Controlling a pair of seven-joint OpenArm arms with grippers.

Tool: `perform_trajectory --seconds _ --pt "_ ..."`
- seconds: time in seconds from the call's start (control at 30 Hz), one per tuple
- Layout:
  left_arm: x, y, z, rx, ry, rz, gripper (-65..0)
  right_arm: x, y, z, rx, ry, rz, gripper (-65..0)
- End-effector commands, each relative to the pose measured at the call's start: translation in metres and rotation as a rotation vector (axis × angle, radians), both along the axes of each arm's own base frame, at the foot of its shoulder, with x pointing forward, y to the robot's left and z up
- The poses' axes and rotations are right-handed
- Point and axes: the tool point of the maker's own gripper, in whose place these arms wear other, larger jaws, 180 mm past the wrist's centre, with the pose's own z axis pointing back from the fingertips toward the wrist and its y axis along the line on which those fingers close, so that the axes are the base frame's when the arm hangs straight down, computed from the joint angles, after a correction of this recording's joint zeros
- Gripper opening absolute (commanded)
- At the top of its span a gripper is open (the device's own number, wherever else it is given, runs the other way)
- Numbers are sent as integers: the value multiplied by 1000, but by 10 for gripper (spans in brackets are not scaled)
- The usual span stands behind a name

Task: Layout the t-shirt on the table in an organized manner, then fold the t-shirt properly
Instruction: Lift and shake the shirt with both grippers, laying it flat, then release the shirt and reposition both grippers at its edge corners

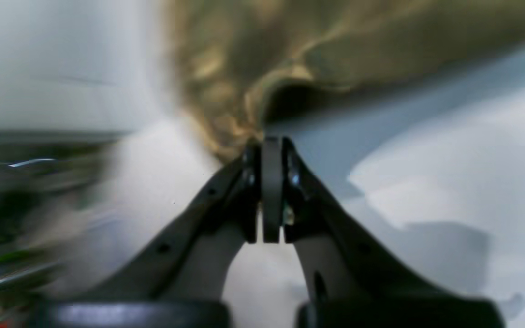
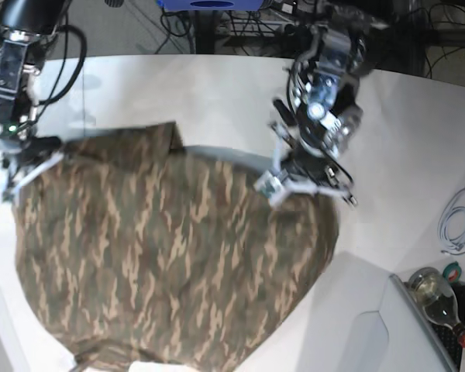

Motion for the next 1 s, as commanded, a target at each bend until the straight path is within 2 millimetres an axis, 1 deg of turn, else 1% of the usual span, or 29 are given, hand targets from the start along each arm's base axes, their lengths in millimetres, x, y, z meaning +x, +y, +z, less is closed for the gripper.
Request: perform_trajectory --seconds 0.0,0.07,0.1,0.2,0.33,0.43,0.5,0.57,0.67,0.77,0.83,0.93,0.97 --pt "7 7 2 6 -41 20 -650 14 -13 11 -33 -59 -10 -648" --pt "-3 9 -19 8 -1 28 -650 5 -13 -2 -25 -26 -13 -648" --pt "-7 11 -26 11 15 32 -650 1 -13 -5 -25 -17 -13 -648" --pt "-14 15 -40 24 55 39 -650 -9 -15 -7 -31 -4 -16 -648" --pt "-16 16 -46 32 71 38 -650 -17 -18 0 -52 -12 -20 -648" --pt "-18 15 -47 31 76 36 -650 -26 -30 4 -70 -21 -77 -648" --pt "-19 14 -48 28 80 37 -650 -26 -35 6 -82 -25 -94 -648" --pt "-27 14 -52 26 97 37 -650 -28 -42 9 -91 -30 -117 -648" --pt "-33 8 -54 20 106 27 -650 -29 -57 21 -110 -58 -155 -648" --pt "-35 8 -57 21 116 28 -650 -31 -60 21 -112 -58 -164 -648" --pt "-41 12 -61 22 133 39 -650 -31 -60 21 -111 -57 -164 -648" --pt "-43 11 -54 12 116 40 -650 -31 -61 22 -112 -58 -167 -648" --pt "-44 9 -51 7 109 39 -581 -31 -61 21 -112 -57 -167 -648"
